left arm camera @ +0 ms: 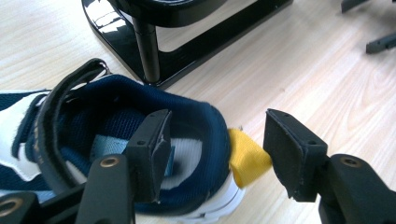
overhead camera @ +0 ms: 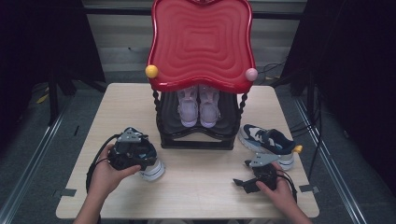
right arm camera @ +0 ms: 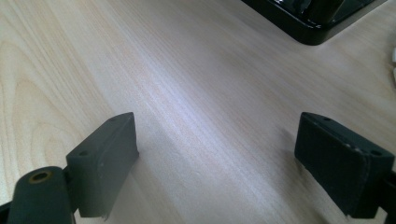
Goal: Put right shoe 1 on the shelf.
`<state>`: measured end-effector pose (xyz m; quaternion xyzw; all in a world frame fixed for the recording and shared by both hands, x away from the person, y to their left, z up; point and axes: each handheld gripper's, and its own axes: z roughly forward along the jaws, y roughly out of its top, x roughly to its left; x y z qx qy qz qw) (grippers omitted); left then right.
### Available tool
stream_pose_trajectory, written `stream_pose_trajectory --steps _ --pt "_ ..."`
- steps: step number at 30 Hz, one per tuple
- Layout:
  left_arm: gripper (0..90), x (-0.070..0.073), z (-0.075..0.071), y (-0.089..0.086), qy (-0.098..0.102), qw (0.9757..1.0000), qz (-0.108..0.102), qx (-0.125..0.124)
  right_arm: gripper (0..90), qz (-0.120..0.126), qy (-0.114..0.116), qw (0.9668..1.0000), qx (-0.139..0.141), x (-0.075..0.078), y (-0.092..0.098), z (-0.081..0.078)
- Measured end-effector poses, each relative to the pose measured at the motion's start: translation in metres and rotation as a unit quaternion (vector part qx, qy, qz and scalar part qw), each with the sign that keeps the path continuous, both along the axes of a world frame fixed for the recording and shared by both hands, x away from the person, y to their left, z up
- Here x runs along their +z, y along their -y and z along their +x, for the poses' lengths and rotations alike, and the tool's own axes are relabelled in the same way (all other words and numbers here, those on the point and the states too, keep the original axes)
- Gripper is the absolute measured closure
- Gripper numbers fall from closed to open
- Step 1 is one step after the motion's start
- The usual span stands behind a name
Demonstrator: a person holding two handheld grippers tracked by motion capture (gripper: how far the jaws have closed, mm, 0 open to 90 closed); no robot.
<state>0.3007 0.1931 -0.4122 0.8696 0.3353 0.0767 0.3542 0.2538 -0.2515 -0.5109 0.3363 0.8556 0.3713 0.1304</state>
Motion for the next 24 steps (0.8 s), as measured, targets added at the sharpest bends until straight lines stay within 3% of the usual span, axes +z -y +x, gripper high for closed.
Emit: stream_pose_trajectory --steps 5,9,14,17,19,24 --pt "43.5 -0.002 -0.001 0.002 -0.012 0.9987 0.039 -0.032 12.5 0.000 0.000 1.0000 0.000 0.000 0.000 0.000" --pt "60.3 -0.002 0.000 0.004 -0.011 0.9973 0.066 -0.031 12.5 0.000 0.000 1.0000 0.000 0.000 0.000 0.000" --pt "66.8 -0.002 0.002 0.014 -0.019 0.9981 0.054 -0.022 12.4 0.000 0.001 1.0000 0.003 0.000 0.000 0.001" --pt "67.2 -0.002 0.006 0.021 -0.035 0.9982 0.042 -0.025 12.4 0.000 0.000 1.0000 0.004 0.000 0.000 0.001" --pt "67.0 -0.002 0.009 0.025 -0.042 0.9978 0.045 -0.026 12.4 0.000 0.000 1.0000 0.004 0.000 0.000 0.001" --pt "54.5 0.002 0.012 0.025 -0.058 0.9970 0.045 -0.024 12.4 0.000 0.000 1.0000 0.004 0.000 0.000 0.001"
